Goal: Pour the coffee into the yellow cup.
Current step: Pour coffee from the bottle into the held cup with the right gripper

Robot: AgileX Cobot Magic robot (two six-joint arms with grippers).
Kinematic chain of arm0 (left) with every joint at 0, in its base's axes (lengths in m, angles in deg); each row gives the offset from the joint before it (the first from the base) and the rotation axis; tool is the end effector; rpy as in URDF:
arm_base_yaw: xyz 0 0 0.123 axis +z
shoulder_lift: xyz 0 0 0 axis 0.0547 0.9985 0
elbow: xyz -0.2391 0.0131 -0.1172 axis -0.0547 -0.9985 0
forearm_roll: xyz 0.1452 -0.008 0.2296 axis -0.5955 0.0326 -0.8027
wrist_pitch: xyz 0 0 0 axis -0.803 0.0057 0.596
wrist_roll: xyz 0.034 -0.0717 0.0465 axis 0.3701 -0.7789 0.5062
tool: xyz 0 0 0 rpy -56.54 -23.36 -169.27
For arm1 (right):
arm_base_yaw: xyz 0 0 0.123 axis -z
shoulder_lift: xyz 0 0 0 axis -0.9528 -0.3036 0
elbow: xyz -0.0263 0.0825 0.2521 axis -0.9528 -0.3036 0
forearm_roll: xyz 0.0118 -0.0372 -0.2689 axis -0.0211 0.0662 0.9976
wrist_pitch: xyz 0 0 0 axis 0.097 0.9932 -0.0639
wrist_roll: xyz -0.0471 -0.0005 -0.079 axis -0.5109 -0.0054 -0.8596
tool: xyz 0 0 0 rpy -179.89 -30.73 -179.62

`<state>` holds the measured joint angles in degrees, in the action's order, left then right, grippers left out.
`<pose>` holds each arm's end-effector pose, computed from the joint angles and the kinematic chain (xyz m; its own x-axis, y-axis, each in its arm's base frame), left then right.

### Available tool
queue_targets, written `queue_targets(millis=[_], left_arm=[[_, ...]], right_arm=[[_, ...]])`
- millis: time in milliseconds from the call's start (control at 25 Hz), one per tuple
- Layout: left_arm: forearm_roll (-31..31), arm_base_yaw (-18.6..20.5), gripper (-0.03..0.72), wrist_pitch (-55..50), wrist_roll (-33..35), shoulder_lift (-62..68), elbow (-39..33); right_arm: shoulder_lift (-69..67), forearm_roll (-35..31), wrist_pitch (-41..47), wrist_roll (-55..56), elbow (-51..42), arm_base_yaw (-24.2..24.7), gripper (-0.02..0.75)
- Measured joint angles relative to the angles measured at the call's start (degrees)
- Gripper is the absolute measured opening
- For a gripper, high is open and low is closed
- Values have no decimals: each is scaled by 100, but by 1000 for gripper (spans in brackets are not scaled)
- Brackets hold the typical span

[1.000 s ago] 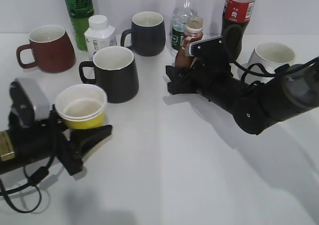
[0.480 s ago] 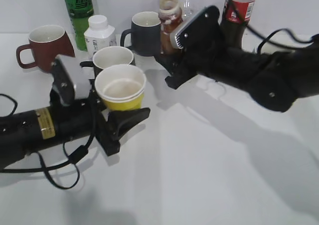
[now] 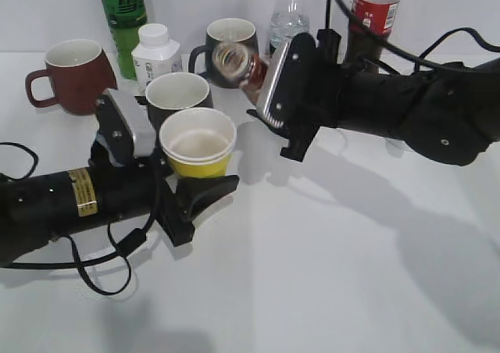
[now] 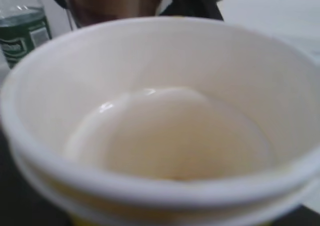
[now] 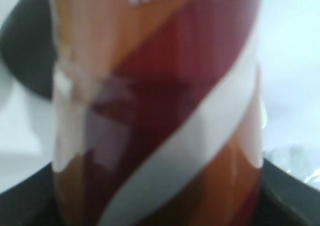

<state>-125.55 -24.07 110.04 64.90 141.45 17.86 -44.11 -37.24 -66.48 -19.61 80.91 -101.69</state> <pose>0.2443 -0.1808 0.0948 -0.0577 0.2267 -0.9722 0.8751 0.4802 0.0600 0.3269 0.2132 0.1443 0.3791 -0.6514 -0.6573 -0.6513 0.3168 -0.6895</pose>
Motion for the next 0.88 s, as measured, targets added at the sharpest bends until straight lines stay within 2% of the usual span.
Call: queue_targets(millis=[520, 880], left_arm=[[-373, -6, 435, -25, -5, 107, 92], [-642, -6, 435, -106, -22, 107, 94]], right_arm=[[0, 116, 92, -1988, 0, 0, 503], [0, 121, 97, -2699, 0, 0, 503]])
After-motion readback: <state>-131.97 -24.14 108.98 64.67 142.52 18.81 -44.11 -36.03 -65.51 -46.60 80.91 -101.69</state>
